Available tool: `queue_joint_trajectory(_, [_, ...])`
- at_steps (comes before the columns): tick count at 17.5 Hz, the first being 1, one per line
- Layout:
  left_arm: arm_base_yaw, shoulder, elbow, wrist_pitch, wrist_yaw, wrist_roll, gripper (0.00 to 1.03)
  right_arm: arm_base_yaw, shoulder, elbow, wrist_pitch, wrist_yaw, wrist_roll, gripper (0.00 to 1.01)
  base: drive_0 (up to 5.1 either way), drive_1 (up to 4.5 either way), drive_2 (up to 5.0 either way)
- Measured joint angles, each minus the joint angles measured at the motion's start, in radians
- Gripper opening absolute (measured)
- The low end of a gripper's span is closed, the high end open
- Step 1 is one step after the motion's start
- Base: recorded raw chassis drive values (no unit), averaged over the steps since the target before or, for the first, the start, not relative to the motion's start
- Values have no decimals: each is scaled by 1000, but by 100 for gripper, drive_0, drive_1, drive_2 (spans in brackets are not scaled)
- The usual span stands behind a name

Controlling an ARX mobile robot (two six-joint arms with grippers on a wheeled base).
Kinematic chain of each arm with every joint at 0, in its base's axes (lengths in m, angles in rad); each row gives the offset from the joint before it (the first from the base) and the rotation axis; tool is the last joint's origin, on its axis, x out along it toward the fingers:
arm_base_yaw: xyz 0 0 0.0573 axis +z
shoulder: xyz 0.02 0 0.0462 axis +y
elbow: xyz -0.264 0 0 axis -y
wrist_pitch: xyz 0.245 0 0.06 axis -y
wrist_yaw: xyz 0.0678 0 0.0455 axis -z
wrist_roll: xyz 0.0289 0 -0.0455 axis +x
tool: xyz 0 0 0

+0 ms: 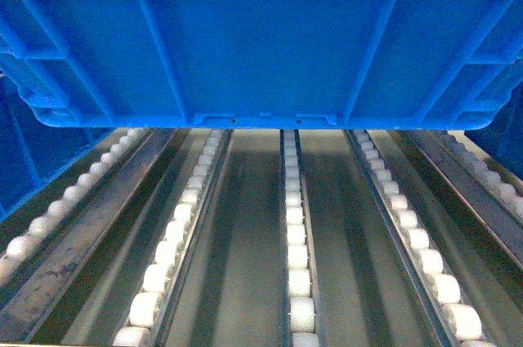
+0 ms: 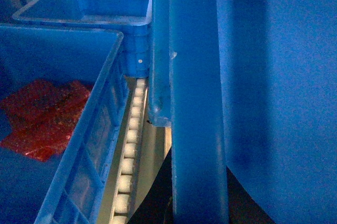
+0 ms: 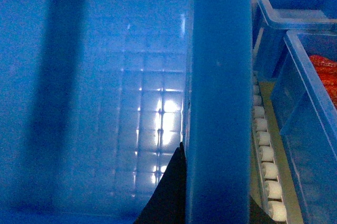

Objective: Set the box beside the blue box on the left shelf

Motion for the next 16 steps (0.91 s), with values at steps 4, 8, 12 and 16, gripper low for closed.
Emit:
queue_joint_trajectory(4, [0,0,0,0,0,0,5,0,0,0,0,0,0,7,0,0,0])
queue_joint_trajectory(8, [-5,0,-68,173,-38,19,5,34,-2,-92,232,111,-41,7,0,0,0])
queue_joint_trajectory(12, [-6,0,-68,113,-14,7,5,23,-11,7,-12,64,-30,7,0,0,0])
queue_joint_trajectory(16, [-65,61,-53,-138,-3,2,5,-35,60,-14,-263,-54,47,7,0,0,0])
